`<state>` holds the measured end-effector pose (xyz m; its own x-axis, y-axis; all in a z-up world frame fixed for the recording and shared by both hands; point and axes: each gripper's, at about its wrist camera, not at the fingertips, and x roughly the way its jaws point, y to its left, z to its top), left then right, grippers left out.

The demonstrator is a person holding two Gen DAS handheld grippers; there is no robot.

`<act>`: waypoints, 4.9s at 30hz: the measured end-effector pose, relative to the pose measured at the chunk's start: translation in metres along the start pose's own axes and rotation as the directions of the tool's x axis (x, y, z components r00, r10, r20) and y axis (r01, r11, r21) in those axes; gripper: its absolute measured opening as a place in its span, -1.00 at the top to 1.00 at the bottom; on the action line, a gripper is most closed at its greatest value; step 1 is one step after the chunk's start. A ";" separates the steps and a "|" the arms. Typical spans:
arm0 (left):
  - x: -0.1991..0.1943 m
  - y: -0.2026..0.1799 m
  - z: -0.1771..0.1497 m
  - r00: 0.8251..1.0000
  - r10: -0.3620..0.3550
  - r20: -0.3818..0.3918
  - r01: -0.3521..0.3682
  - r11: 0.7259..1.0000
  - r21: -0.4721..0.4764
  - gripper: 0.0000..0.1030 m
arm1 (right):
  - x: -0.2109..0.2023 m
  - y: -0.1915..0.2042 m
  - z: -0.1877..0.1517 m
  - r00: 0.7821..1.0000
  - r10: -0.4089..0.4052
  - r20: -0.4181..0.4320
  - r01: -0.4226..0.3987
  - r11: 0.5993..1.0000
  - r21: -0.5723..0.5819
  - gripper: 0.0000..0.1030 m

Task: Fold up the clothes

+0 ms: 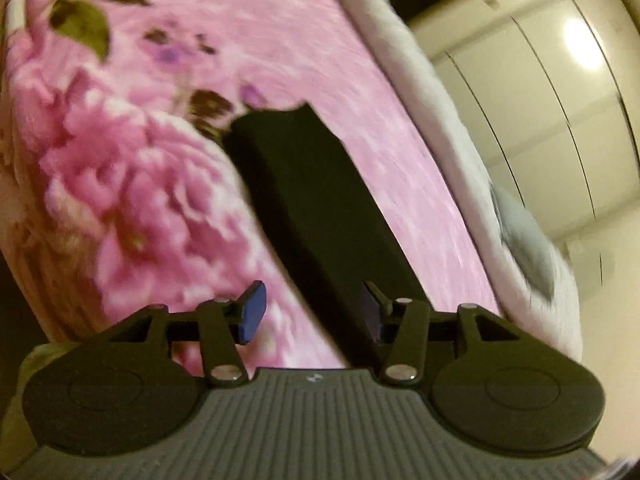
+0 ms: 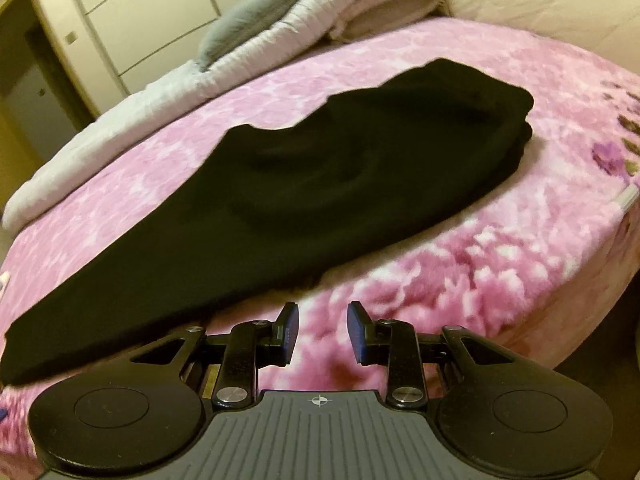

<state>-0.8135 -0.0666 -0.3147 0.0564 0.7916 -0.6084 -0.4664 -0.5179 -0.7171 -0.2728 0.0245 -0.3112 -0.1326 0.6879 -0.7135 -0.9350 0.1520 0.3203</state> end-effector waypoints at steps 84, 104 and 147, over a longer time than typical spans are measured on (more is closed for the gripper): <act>0.117 -0.182 -0.079 0.931 -0.028 -0.364 0.263 0.742 0.616 0.47 | 0.125 0.074 0.068 0.886 0.463 0.021 -0.461 0.878 0.124 0.91; 0.177 -0.247 -0.199 0.851 0.083 -0.518 0.397 0.544 0.740 0.47 | 0.057 -0.101 0.106 0.966 0.079 0.247 -0.127 0.975 0.185 0.91; 0.153 -0.249 -0.232 0.861 0.106 -0.498 0.393 0.482 0.783 0.41 | 0.041 -0.132 0.100 0.963 -0.156 0.218 0.157 0.988 0.016 0.50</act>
<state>-0.4839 0.1077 -0.3084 0.4384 0.4653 -0.7689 -0.8939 0.3152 -0.3189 -0.1224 0.1041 -0.3205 0.0903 0.7938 -0.6015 -0.9389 0.2693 0.2144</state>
